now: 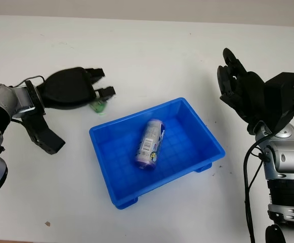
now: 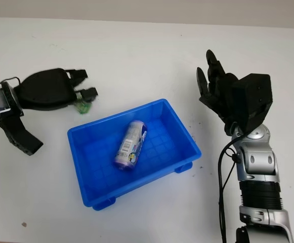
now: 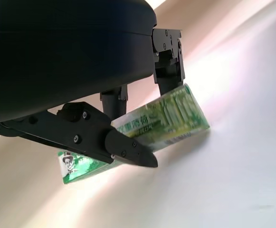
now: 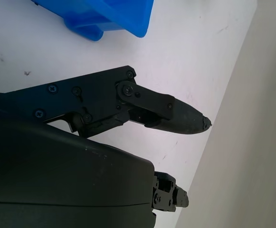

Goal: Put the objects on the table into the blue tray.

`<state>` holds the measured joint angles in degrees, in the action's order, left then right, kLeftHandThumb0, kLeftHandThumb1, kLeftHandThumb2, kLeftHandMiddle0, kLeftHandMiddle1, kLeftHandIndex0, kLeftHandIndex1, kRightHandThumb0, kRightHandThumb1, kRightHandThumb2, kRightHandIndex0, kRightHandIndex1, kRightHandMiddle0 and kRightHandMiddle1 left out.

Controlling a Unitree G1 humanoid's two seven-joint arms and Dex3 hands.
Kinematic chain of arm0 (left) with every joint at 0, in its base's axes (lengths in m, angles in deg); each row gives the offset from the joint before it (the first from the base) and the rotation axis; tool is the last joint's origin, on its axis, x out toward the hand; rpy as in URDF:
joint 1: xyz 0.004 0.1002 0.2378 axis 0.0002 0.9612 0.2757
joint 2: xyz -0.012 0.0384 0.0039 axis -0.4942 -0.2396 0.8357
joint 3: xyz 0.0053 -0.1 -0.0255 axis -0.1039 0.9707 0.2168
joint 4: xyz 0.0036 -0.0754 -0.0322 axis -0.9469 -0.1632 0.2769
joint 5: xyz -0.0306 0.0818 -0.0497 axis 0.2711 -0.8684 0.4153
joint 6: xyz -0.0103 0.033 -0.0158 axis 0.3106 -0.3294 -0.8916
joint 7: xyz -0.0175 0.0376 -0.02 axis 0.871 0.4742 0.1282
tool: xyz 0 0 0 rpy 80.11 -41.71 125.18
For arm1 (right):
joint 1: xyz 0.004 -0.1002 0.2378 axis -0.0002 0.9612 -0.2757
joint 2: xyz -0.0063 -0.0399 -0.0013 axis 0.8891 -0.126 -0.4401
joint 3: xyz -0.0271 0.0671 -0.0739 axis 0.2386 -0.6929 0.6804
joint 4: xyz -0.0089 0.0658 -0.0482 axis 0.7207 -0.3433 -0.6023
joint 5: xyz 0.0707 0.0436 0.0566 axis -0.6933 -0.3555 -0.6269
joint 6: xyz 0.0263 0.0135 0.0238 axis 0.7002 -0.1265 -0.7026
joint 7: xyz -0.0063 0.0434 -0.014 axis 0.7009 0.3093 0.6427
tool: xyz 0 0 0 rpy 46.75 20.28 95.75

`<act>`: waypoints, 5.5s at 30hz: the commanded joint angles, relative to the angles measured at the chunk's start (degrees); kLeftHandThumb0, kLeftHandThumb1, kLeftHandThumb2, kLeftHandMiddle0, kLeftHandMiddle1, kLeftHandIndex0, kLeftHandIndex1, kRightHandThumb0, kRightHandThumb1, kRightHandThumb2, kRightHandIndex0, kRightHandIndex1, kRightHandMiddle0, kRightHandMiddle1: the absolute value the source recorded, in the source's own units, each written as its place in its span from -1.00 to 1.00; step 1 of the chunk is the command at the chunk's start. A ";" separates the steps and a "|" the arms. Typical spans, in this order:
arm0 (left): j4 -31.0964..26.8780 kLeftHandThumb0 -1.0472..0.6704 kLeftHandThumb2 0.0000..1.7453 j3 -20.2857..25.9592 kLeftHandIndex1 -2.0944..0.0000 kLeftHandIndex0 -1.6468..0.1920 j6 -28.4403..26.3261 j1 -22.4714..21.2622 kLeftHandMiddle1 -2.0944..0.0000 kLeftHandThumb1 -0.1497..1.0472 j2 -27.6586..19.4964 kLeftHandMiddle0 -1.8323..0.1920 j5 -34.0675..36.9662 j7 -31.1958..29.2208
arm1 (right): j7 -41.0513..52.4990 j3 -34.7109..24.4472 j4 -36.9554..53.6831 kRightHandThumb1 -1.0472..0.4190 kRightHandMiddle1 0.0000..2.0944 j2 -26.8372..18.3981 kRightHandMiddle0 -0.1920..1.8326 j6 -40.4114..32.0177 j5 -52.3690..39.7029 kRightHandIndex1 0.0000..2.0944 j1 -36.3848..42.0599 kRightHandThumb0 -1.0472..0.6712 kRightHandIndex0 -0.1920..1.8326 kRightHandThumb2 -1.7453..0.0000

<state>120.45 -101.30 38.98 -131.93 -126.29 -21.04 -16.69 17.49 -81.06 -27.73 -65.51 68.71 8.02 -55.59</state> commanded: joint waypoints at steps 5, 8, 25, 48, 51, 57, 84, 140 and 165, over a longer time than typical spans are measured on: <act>2.41 -0.01 -0.93 5.43 -0.39 0.63 -2.32 -5.34 -0.74 0.98 -1.33 0.67 8.04 -4.15 | 0.83 -0.32 0.40 -1.00 -0.95 0.08 -0.97 0.95 -0.61 -0.95 0.50 -0.50 -0.97 0.23; 0.10 -0.14 -0.94 9.57 -0.26 0.53 0.21 -5.83 -0.59 0.97 -2.01 0.57 13.78 -5.24 | 0.84 -0.29 1.07 -1.00 -0.95 0.04 -0.96 0.25 -0.54 -0.95 0.73 -0.50 -0.97 0.23; -54.26 -0.02 -0.93 38.83 -0.09 0.32 -4.22 21.67 -0.34 0.93 -5.77 0.26 76.16 -74.85 | 0.93 0.28 0.86 -1.00 -0.95 0.28 -0.97 0.84 0.04 -0.95 0.86 -0.50 -0.98 0.24; -68.32 0.01 -0.94 46.01 -0.16 0.37 -27.28 26.55 -0.21 0.90 -0.74 0.24 86.11 -106.29 | 0.90 0.79 0.89 -1.00 -0.95 0.31 -0.99 1.41 0.50 -0.95 1.26 -0.49 -0.98 0.23; -69.72 -0.03 -0.93 47.51 -0.21 0.47 -28.27 26.61 -0.29 0.97 -0.10 0.32 85.43 -104.06 | 0.78 0.81 0.39 -1.00 -0.95 0.54 -0.99 1.56 0.46 -0.95 0.97 -0.50 -0.99 0.23; -66.67 -0.05 -0.94 50.67 -0.19 0.47 -21.48 26.58 -0.32 0.99 3.07 0.32 84.12 -97.70 | 0.92 1.35 -0.33 -1.00 -0.95 0.17 -0.98 1.56 1.13 -0.95 0.46 -0.50 -0.98 0.23; -74.24 -0.04 -0.94 56.00 0.15 0.23 -28.67 28.51 -0.08 0.90 7.53 0.16 87.45 -87.62 | 1.16 1.78 -1.08 -1.00 -0.95 0.28 -0.98 2.33 1.84 -0.95 0.42 -0.51 -0.98 0.24; -48.46 -0.66 -0.34 52.40 0.93 0.85 -21.32 21.82 0.95 1.00 6.30 0.85 74.70 -87.42 | 1.65 1.89 -1.36 -1.00 -0.95 0.43 -1.00 2.44 2.47 -0.95 0.19 -0.51 -0.99 0.23; -25.27 -0.18 -0.94 34.83 0.96 0.83 19.51 11.71 0.96 0.77 -7.40 0.89 30.87 -52.39 | 2.07 2.19 -1.10 -1.00 -0.95 0.14 -1.00 1.41 2.67 -0.95 0.02 -0.51 -0.99 0.22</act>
<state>94.21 -65.27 57.43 -118.15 -132.36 11.44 -70.99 19.56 -79.04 -29.33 -65.02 70.41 10.69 -55.09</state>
